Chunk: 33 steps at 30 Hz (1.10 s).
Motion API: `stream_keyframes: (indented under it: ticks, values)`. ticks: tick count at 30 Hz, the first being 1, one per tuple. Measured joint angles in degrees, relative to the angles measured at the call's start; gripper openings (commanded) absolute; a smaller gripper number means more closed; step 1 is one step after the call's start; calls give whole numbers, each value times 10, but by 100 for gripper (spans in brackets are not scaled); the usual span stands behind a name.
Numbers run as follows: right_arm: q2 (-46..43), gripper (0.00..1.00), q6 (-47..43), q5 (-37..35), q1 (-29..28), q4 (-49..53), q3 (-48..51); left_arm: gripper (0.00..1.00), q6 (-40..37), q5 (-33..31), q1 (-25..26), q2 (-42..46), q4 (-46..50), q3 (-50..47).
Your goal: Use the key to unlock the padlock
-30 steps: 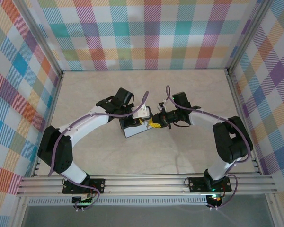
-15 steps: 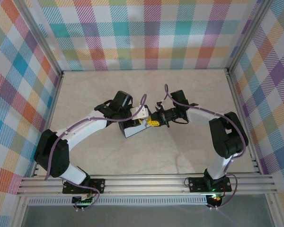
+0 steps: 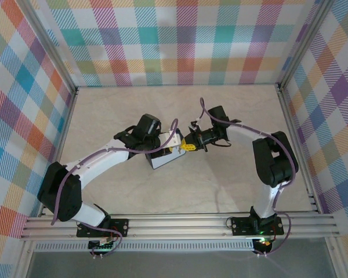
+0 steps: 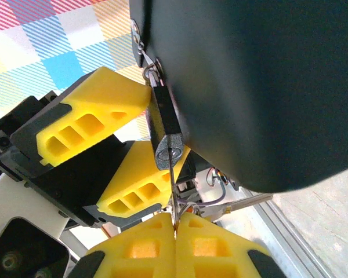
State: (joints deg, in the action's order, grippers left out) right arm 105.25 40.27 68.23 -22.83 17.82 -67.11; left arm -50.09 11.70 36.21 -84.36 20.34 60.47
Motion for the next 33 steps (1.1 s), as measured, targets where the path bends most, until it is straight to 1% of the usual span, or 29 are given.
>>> stream_keyframes:
  ticks: [4, 8, 13, 18, 22, 25, 30, 33]
  values:
    - [10, 0, -31, 0, 0, 31, -13, 36, 2, -5, 1, 1, 0, 0]
    - [12, 0, -33, 0, -1, 31, -11, 36, 8, -5, 2, 1, 0, 0]
    - [12, 0, 27, 9, -2, -54, 27, 36, 15, -9, 5, 6, -13, -11]
    - [12, 0, 78, 14, -2, -99, 31, 35, 23, -31, 13, 13, -32, -25]
    - [12, 0, 103, 14, -3, -114, 33, 35, 30, -39, 15, 17, -43, -32]
    - [12, 0, 103, 10, -6, -109, 32, 35, 33, -41, 16, 17, -45, -33]
    - [12, 0, 106, -14, -28, -115, 25, 35, 40, -39, 16, 18, -44, -34]
    - [12, 0, 124, -21, -31, -132, 25, 34, 43, -42, 16, 19, -47, -36]
